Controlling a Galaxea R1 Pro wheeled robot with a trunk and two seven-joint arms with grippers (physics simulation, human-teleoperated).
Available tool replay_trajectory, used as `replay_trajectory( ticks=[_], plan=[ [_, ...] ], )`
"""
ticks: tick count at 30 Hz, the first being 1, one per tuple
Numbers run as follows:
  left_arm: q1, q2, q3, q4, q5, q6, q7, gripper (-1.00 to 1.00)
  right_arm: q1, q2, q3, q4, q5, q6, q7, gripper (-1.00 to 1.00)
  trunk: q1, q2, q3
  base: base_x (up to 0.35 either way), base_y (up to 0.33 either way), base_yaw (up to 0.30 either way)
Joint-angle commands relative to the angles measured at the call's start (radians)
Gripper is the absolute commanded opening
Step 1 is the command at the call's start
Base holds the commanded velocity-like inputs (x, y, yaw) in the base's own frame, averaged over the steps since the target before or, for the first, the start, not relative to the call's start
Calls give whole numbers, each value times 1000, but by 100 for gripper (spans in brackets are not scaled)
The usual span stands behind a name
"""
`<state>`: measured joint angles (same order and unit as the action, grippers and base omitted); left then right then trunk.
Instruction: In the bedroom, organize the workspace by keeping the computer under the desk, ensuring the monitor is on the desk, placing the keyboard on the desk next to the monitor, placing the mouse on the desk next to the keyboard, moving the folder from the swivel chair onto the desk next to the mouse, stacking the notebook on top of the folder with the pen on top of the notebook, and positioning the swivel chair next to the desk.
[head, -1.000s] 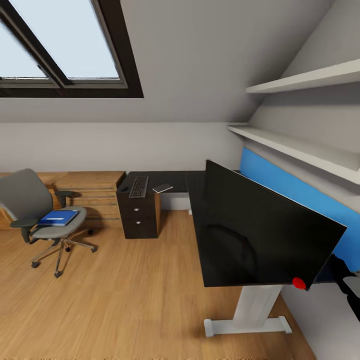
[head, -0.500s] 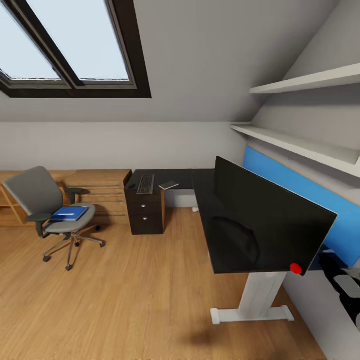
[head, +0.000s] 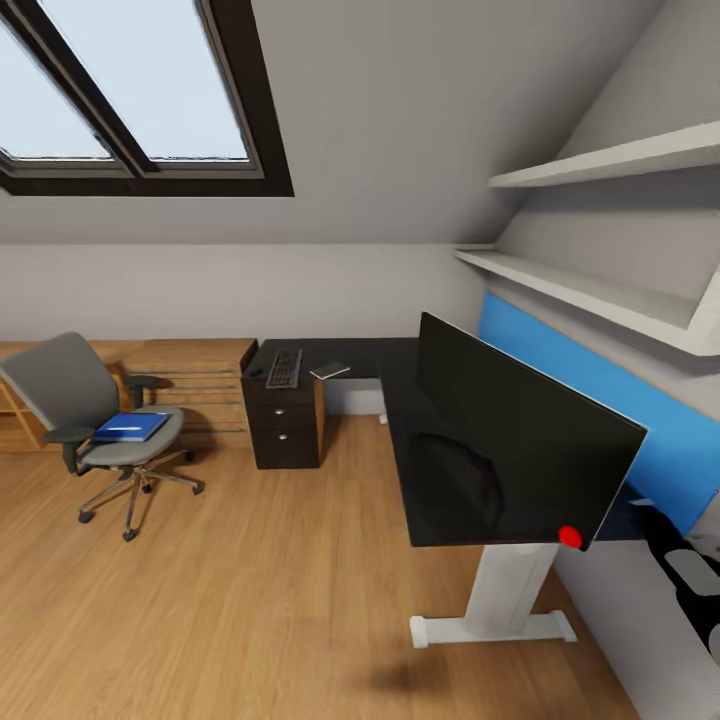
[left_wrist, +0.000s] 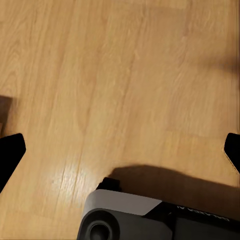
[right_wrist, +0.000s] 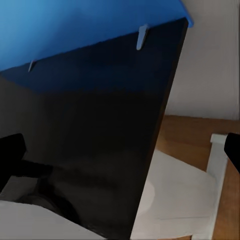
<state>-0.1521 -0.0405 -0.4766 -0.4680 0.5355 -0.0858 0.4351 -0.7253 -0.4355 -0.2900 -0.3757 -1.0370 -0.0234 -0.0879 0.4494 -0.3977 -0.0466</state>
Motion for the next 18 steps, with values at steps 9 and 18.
replay_trajectory(
  ticks=[9,18],
  plan=[
    [-1,2,-7,0,11,-5,7,100,0,1,1,0,-11,-3,-4,100,1,-2,-2,2,-93,0],
    [-1,2,-7,0,11,-5,7,100,0,9,13,-1,-11,-1,-1,100,1,-2,-2,195,47,0]
  ],
)
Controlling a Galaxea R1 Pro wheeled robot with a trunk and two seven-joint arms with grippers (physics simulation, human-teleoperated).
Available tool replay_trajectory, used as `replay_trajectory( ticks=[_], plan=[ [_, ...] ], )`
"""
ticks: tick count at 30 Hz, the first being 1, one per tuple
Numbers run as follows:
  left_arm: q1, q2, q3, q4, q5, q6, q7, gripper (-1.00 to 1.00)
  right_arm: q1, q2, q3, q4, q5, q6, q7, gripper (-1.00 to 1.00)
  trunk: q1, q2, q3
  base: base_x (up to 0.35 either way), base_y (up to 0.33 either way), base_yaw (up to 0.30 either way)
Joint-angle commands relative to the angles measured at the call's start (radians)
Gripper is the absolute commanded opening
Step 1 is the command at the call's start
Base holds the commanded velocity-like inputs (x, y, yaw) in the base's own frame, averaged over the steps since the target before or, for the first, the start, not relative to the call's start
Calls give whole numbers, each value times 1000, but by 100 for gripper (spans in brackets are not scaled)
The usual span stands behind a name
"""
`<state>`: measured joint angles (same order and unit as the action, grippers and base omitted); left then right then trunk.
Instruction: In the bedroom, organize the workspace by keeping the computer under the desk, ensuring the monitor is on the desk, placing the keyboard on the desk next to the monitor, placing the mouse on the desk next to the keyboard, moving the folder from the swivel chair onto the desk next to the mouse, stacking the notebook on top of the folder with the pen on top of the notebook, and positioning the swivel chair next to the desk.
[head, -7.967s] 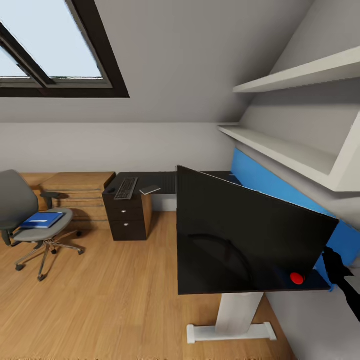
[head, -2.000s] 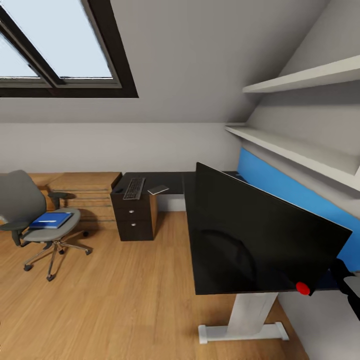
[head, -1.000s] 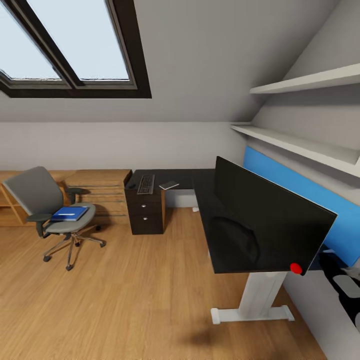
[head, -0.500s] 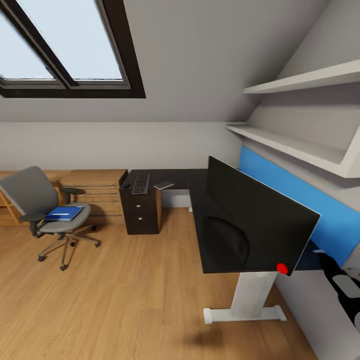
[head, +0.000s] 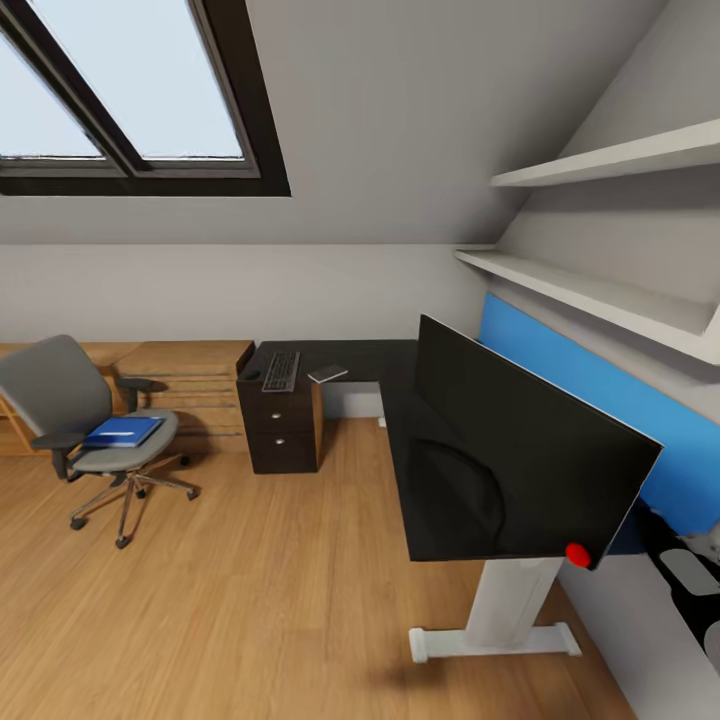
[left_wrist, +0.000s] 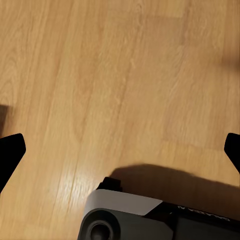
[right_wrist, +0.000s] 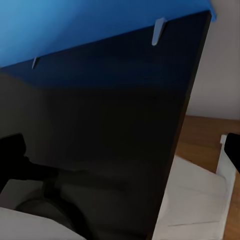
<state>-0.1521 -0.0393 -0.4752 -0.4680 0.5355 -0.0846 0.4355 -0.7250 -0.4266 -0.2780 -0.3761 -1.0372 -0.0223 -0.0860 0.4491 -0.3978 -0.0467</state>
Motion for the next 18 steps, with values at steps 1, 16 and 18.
replay_trajectory(
  ticks=[1,16,18],
  plan=[
    [-1,1,-8,0,11,-6,6,100,-1,0,5,-1,-10,-2,-4,100,1,-2,-2,93,9,0],
    [-1,1,-8,0,11,-6,6,100,-2,2,103,-3,-10,4,-11,100,1,-2,-2,9,1,0],
    [-1,1,-8,0,11,-6,6,100,-2,2,109,-3,-10,4,-12,100,1,-2,-2,0,0,0]
  ],
)
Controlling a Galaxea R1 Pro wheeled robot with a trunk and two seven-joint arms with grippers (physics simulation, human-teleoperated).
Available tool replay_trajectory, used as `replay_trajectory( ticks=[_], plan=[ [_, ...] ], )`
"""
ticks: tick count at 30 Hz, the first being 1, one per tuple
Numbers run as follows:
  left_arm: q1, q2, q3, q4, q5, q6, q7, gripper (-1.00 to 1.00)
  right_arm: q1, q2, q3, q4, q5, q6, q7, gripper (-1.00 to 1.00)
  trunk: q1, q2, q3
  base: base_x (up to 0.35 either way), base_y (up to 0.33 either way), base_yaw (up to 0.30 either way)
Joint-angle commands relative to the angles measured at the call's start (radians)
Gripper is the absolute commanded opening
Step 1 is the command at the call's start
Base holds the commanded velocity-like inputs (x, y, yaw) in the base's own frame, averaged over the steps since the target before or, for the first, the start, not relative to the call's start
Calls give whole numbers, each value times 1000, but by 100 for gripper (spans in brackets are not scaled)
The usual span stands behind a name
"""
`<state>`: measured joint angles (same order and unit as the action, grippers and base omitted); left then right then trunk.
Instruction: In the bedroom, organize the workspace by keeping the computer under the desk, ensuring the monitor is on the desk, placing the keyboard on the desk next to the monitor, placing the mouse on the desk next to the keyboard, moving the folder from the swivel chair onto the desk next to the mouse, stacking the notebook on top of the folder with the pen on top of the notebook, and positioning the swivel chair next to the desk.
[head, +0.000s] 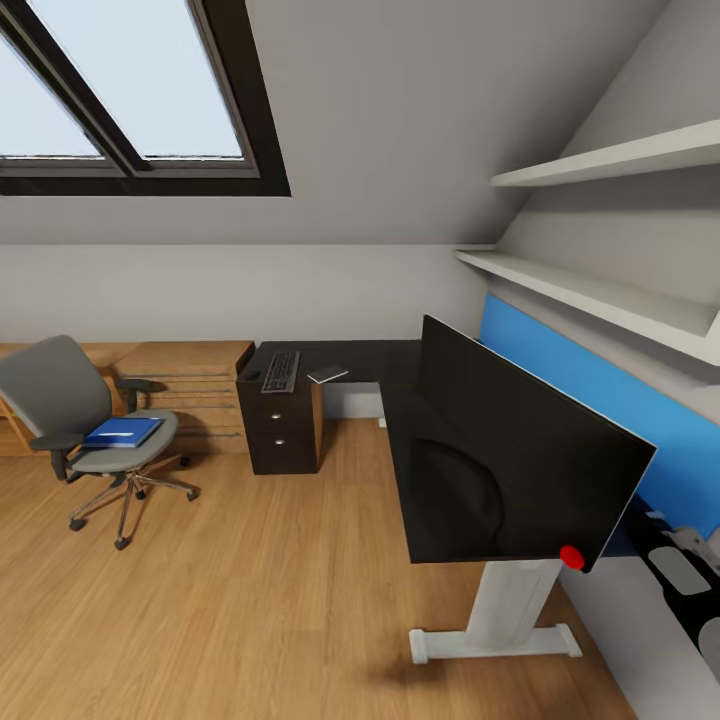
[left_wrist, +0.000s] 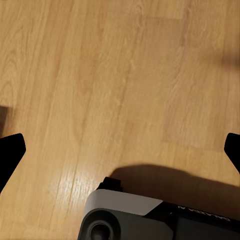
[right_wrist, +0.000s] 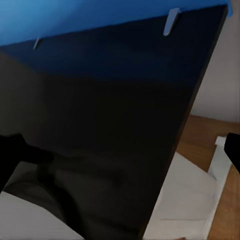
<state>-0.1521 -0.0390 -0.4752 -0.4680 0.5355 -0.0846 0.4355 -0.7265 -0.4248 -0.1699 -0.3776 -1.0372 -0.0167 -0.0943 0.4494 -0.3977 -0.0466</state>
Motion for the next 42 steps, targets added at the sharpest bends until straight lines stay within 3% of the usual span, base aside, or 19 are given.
replay_trajectory(
  ticks=[1,6,14,16,18,24,26,33,34,35,42],
  plan=[
    [-1,1,-8,0,11,-6,6,100,-1,0,5,-1,-10,-2,-4,100,1,-2,-2,0,0,0],
    [-1,1,-8,0,11,-6,6,100,-1,0,39,-2,-10,-2,-3,100,1,-2,-2,0,0,0],
    [-1,1,-8,0,11,-6,6,100,-1,19,142,-30,-9,-4,4,100,1,-2,-2,0,0,0],
    [-1,1,-8,0,11,-6,6,100,-1,25,198,-48,-8,-7,8,100,1,-2,-2,0,0,0],
    [-1,1,-8,0,11,-6,6,100,-1,27,212,-51,-8,-8,8,100,1,-2,-2,0,0,0],
    [-1,1,-8,0,11,-6,6,100,-1,51,231,-55,3,-9,10,100,1,-2,-2,0,0,0],
    [-1,1,-8,0,11,-6,6,100,-1,77,244,-55,35,-10,11,100,1,-2,-2,0,0,0],
    [-1,1,-8,0,11,-6,6,100,-1,125,248,-55,49,-14,11,100,1,-2,-2,0,0,0],
    [-1,1,-8,0,11,-6,6,100,-1,136,248,-55,49,-23,11,100,1,-2,-2,0,0,0],
    [-1,1,-8,0,11,-6,6,100,-1,165,248,-54,51,-91,16,100,1,-2,-2,0,0,0],
    [-1,1,-8,0,11,-6,6,100,-1,187,252,-52,72,-149,35,100,1,-2,-2,0,0,0]
  ],
)
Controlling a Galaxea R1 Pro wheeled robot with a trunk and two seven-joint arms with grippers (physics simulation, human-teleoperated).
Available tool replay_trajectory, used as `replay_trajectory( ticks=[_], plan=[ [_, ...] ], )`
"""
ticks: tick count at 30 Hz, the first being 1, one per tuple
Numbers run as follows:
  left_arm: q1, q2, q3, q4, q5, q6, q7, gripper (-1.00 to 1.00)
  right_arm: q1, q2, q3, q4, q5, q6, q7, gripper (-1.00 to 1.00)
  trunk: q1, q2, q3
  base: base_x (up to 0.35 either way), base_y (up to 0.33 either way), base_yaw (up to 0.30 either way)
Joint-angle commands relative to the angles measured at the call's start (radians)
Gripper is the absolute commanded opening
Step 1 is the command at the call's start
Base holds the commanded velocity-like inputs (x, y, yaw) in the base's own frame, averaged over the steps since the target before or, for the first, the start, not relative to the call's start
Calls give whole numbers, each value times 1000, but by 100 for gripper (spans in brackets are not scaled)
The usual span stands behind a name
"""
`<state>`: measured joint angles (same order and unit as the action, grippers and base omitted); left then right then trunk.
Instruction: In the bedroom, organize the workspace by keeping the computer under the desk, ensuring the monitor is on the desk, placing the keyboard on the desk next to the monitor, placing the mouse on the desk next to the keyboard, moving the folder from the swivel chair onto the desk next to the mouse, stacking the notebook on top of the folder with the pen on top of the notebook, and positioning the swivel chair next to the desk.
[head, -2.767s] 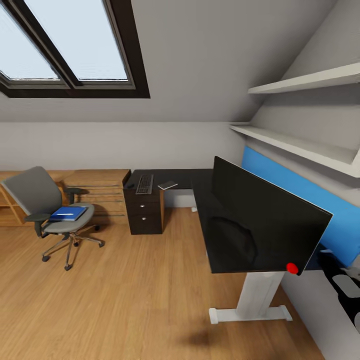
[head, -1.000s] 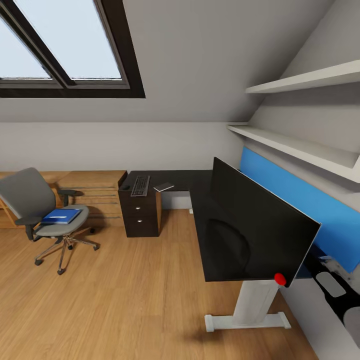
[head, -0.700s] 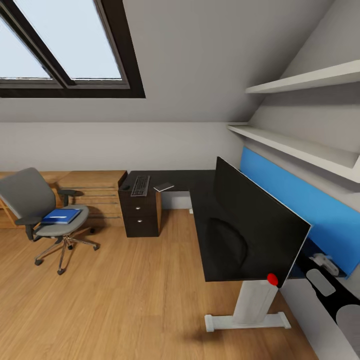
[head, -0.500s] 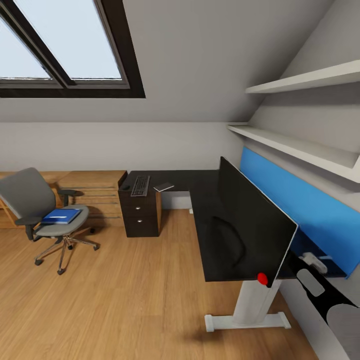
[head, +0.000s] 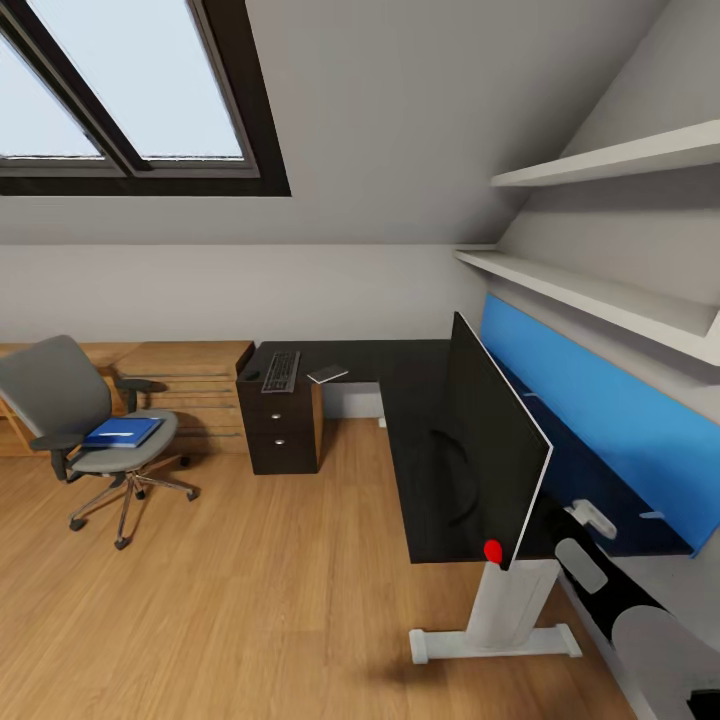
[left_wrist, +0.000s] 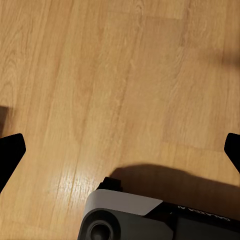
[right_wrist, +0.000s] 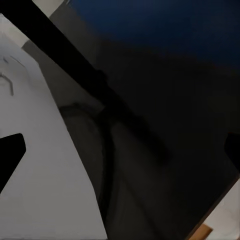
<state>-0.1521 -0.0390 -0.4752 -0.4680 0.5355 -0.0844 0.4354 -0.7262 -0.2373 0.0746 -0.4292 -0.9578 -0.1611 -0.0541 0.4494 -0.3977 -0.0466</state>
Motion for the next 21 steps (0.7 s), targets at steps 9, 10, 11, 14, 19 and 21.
replay_trajectory(
  ticks=[9,10,11,14,19,21],
  plan=[
    [-1,1,-8,0,11,-6,6,100,-1,14,10,2,18,-10,-4,100,1,-2,-2,0,0,0],
    [-1,1,-8,0,11,-6,6,100,-1,16,10,2,18,-11,-4,100,1,-2,-2,0,0,0],
    [-1,1,-8,0,11,-6,6,100,-1,18,10,2,19,-11,-4,100,1,-2,-2,0,0,0],
    [-1,1,-8,0,11,-6,6,100,-1,25,10,3,21,-11,-4,100,1,-2,-2,0,0,0],
    [-1,1,-8,0,11,-6,6,100,-1,30,11,4,22,-11,-4,100,1,-2,-2,0,0,0],
    [-1,1,-8,0,11,-6,6,100,-1,30,14,4,22,-11,-4,100,1,-2,-2,0,0,0]
  ],
)
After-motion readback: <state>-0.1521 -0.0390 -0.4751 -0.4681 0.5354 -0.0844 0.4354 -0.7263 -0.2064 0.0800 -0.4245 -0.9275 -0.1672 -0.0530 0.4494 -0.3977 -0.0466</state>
